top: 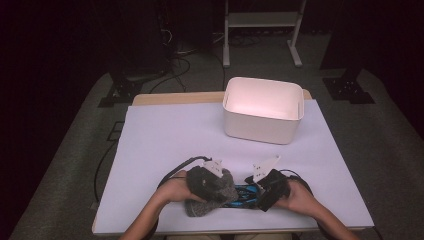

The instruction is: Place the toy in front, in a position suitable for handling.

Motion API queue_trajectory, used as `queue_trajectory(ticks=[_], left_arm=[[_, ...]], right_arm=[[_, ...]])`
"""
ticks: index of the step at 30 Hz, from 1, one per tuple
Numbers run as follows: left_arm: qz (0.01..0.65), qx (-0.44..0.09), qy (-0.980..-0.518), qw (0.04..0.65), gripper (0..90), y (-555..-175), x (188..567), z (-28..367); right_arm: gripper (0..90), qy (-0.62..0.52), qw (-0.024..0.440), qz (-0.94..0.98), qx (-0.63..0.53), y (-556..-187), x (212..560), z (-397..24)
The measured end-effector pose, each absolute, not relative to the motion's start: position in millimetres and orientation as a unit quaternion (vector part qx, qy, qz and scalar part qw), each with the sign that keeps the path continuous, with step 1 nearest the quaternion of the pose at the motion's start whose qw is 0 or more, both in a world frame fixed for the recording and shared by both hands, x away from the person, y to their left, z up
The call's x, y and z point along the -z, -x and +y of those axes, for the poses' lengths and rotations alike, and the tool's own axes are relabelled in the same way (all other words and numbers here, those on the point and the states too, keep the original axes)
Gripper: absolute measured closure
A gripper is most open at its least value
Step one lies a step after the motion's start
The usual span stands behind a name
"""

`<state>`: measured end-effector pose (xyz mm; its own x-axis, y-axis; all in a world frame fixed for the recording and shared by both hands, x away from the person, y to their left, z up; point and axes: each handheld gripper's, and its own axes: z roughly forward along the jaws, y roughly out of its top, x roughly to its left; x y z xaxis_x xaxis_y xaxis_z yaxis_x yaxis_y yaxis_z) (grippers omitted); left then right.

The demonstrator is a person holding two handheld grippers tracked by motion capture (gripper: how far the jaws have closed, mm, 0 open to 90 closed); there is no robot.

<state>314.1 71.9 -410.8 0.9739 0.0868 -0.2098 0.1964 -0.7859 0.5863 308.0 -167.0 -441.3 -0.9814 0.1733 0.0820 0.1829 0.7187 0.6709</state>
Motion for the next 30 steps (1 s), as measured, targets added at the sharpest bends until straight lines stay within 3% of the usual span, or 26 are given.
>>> queue_trajectory(ticks=[7, 9, 22, 30], left_arm=[[0.050, 0.070, -0.948, 0.306, 76.1, -313, 410, 56], [0.046, 0.066, -0.949, 0.304, 76.3, -313, 409, 52], [0.000, 0.072, -0.948, 0.311, 77.5, -311, 403, 13], [0.023, 0.072, -0.948, 0.310, 78.3, -312, 408, 43]], right_arm=[[16.3, 0.105, -0.002, -0.933, 0.344, -303, 445, -180], [21.8, 0.103, 0.012, -0.932, 0.347, -304, 449, -182], [22.6, 0.088, -0.001, -0.926, 0.366, -301, 455, -181], [22.7, 0.085, -0.001, -0.925, 0.371, -302, 456, -181]])
